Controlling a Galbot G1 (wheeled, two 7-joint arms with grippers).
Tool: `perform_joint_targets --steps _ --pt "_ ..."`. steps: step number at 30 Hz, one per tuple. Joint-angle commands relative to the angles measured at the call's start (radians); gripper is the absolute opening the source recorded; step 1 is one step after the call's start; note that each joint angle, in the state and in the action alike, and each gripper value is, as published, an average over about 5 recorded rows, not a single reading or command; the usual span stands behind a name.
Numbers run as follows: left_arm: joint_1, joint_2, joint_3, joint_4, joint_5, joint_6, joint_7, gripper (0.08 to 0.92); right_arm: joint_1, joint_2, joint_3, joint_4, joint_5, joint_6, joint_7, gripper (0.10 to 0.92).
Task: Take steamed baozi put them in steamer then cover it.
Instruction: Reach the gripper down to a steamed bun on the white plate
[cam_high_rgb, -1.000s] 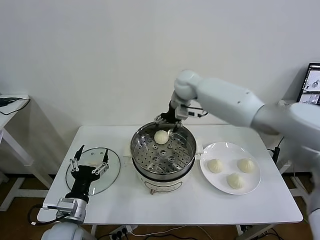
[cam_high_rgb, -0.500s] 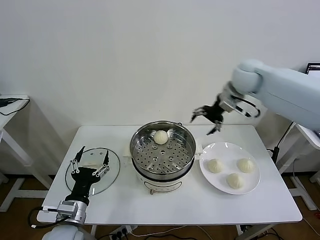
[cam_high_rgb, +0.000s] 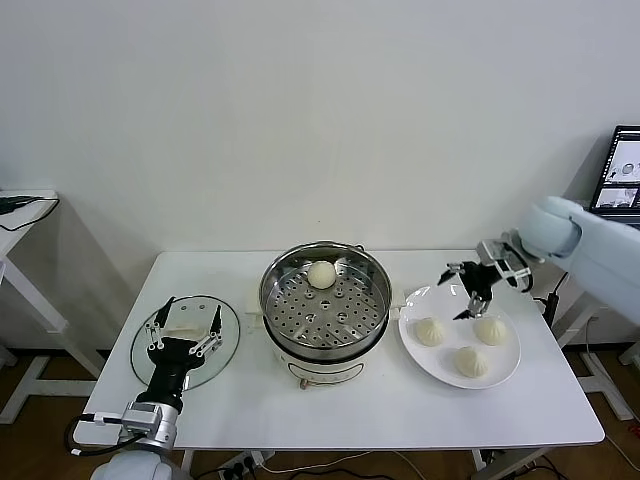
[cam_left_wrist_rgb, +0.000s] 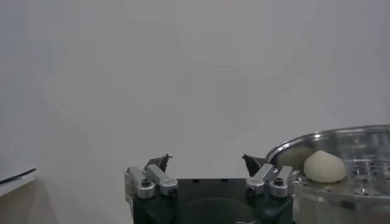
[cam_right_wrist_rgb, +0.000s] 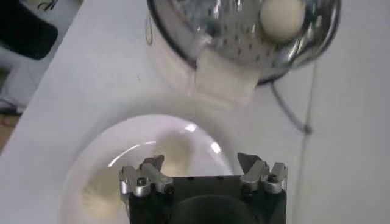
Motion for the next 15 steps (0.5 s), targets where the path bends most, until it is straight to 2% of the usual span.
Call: perform_joint_targets --steps 1,15 --pt "-0.003 0.0 0.002 0.009 0.004 0.001 0.0 0.823 -0.177 0.022 0.109 -0.083 -0.053 -0.108 0.004 0.823" --pt "-0.016 -0.005 0.008 0.028 0.008 0.0 0.0 0.823 -0.187 0.151 0.091 -0.174 -0.074 -0.106 0.048 0.823"
